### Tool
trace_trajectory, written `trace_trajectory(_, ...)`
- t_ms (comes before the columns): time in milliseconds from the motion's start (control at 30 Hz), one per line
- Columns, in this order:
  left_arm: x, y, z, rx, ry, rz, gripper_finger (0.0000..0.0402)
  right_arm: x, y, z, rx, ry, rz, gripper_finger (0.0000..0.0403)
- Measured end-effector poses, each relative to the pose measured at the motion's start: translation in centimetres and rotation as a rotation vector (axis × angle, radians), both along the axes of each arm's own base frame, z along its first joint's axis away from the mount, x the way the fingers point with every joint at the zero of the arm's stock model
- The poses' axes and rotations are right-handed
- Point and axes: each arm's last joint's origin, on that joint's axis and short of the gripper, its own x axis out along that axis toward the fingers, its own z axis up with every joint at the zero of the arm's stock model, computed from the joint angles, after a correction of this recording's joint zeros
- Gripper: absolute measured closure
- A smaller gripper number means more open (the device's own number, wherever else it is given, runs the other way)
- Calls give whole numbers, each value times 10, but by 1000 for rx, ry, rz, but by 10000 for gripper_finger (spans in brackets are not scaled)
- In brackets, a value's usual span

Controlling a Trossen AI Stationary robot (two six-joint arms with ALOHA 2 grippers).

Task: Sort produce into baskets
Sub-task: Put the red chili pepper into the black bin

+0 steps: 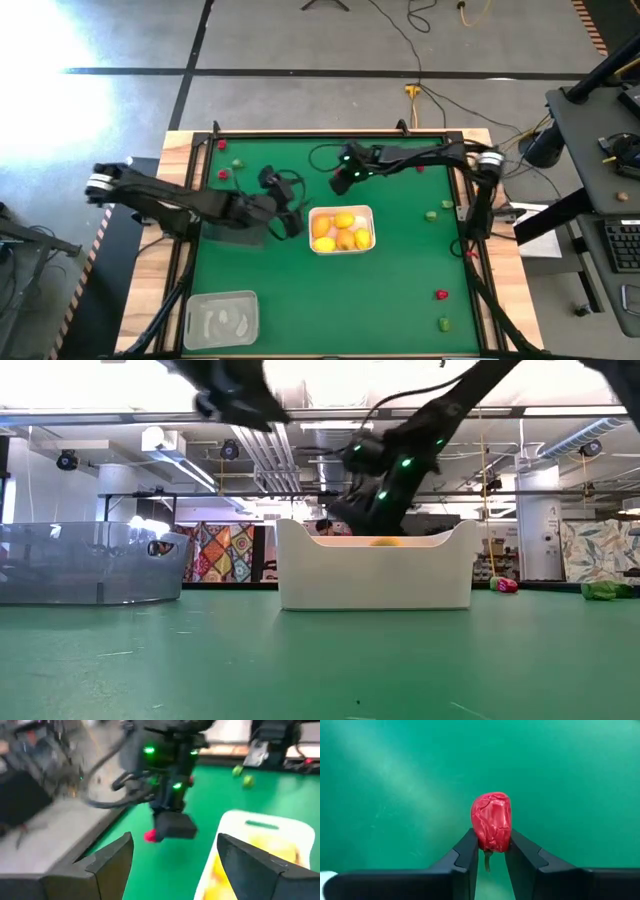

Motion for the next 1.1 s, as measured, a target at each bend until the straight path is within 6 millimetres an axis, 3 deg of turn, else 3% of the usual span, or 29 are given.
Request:
trace_trajectory(133, -32, 9, 7, -162, 53, 34, 140, 23, -1, -13, -3, 31, 58, 325)
trace_trajectory(267, -45, 11, 7, -205, 67, 61, 141, 37, -2, -12, -28, 42, 109, 312)
trace_trajectory(500, -39, 13, 0, -203, 85, 90, 141, 45, -1, -6, -59, 31, 159, 254)
trace_trajectory(667, -26, 28, -11, -266, 115, 93, 142, 43, 2, 3, -52, 24, 158, 200)
trace_trajectory(767, -19, 46, -17, -297, 130, 118, 142, 35, 9, 20, -71, 54, 153, 184)
trace_trajectory(933, -4, 83, -30, -338, 154, 142, 142, 7, 40, 74, -243, 170, 119, 184)
trace_trajectory(1100, 20, 114, -50, -321, 173, -95, 142, -29, 85, 122, -331, 150, 125, 188)
